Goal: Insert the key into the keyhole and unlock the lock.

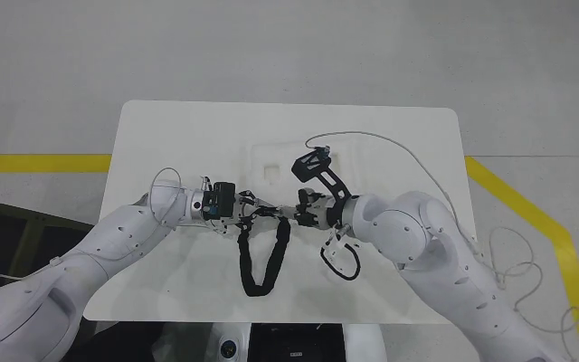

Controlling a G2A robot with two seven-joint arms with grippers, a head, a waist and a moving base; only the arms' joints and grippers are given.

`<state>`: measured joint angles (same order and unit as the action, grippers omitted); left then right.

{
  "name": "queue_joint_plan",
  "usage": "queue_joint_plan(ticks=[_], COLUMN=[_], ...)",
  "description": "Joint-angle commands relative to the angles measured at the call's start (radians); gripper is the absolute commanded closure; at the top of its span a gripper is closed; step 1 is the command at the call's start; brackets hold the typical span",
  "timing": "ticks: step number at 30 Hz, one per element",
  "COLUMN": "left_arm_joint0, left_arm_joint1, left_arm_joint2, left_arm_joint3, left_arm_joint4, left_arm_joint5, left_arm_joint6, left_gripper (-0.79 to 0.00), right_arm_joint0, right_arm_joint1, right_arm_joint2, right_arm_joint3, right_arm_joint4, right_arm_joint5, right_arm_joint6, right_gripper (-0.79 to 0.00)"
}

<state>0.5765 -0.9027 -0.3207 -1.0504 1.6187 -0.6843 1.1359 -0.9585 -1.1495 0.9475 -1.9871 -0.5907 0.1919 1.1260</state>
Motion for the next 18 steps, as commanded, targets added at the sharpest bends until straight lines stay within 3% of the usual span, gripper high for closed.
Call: queue_joint_plan(ticks=[1,15,18], left_arm_joint0=[0.0,0.0,0.0], left_arm_joint1=[0.0,0.0,0.0], left_arm_joint2=[0.0,0.0,0.0], left_arm_joint3=[0.0,0.0,0.0], left_arm_joint4=[0.0,0.0,0.0], left_arm_joint5=[0.0,0.0,0.0], left_arm_joint6=[0.0,0.0,0.0], left_gripper=[0.0,0.0,0.0], right_arm_joint0=[-0.009,-0.03,-0.025], right_arm_joint1=[0.004,0.012,0.01], right_arm_joint2=[0.014,0.038,0.032], right_arm_joint3=[-0.01,-0.028,-0.017], right_arm_joint4=[0.003,0.016,0.02], right_arm_joint5=[-0.014,-0.051,-0.052], right_arm_joint6=[0.016,0.039,0.029], right_gripper=[-0.323,-0.169,-0.086])
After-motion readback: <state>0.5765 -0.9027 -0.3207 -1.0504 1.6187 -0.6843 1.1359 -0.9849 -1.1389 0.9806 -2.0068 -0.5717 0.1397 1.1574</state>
